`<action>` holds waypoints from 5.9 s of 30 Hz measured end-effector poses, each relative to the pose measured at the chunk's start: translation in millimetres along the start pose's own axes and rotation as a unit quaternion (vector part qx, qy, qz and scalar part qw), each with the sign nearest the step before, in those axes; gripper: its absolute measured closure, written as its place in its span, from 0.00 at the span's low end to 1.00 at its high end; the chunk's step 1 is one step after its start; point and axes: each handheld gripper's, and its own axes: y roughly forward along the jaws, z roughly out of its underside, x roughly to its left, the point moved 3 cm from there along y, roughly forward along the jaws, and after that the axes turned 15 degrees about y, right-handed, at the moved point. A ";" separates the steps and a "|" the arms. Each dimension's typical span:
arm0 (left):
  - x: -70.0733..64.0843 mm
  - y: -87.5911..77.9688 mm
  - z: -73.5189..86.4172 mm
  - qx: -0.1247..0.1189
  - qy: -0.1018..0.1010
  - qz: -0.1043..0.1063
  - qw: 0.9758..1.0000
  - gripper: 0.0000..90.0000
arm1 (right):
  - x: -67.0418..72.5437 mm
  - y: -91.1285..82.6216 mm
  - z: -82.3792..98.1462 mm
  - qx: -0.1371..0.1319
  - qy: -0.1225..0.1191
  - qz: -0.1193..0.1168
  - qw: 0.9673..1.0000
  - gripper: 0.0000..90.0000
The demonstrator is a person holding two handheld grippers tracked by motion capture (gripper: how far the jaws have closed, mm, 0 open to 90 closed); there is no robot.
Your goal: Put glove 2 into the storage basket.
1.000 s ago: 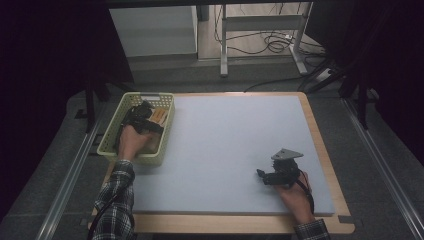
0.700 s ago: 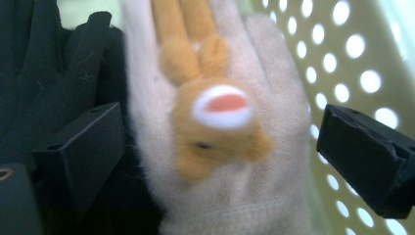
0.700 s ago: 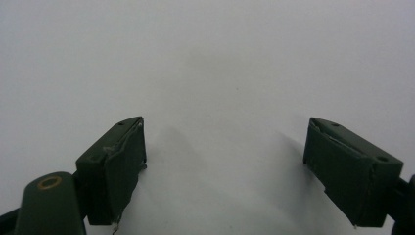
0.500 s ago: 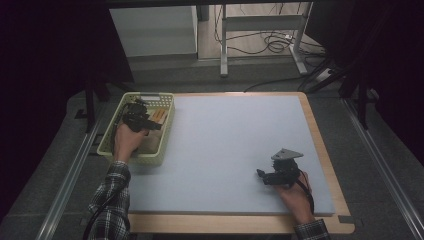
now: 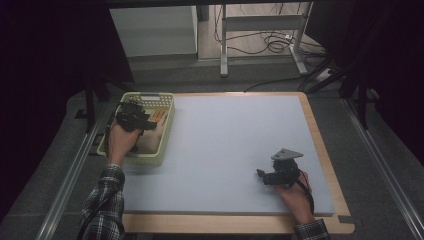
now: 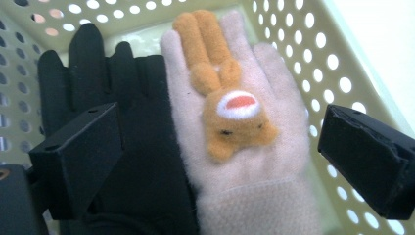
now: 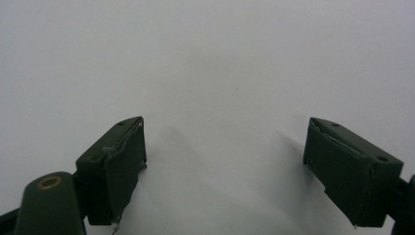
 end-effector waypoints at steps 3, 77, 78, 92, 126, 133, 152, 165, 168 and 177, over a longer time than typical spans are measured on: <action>0.2 -2.9 1.5 -0.002 0.004 -0.002 1.000 0.04 | -0.1 0.0 0.0 0.000 0.000 0.000 1.000 0.17; -59.9 -61.2 23.2 -0.099 0.080 0.048 0.991 0.05 | 0.4 -0.3 0.1 0.000 -0.002 0.002 1.000 0.17; -61.0 -61.6 23.3 -0.100 0.081 0.050 0.990 0.05 | 0.3 -0.4 0.1 0.000 -0.002 0.002 1.000 0.17; -73.7 -62.1 24.7 -0.104 0.094 0.059 0.988 0.05 | 0.3 -0.4 0.1 0.000 -0.003 0.002 1.000 0.17; -124.1 -62.3 25.1 -0.139 0.130 0.098 0.977 0.04 | 0.7 -0.4 0.1 -0.001 -0.002 0.002 1.000 0.17; -134.1 -58.5 26.1 -0.144 0.134 0.110 0.974 0.04 | 0.7 -0.4 0.1 -0.001 -0.002 0.003 1.000 0.17; -168.0 -47.5 27.6 -0.156 0.157 0.132 0.966 0.04 | 0.8 -0.4 0.1 -0.001 -0.003 0.003 1.000 0.17; -191.7 -39.5 31.3 -0.163 0.166 0.152 0.961 0.04 | 0.9 -0.5 0.2 -0.001 -0.003 0.003 1.000 0.17; -196.2 -38.0 32.1 -0.165 0.168 0.154 0.960 0.04 | 0.9 -0.5 0.2 -0.001 -0.003 0.003 1.000 0.17; -207.3 -31.7 36.5 -0.165 0.175 0.161 0.957 0.05 | 1.0 -0.6 0.2 -0.001 -0.004 0.003 1.000 0.17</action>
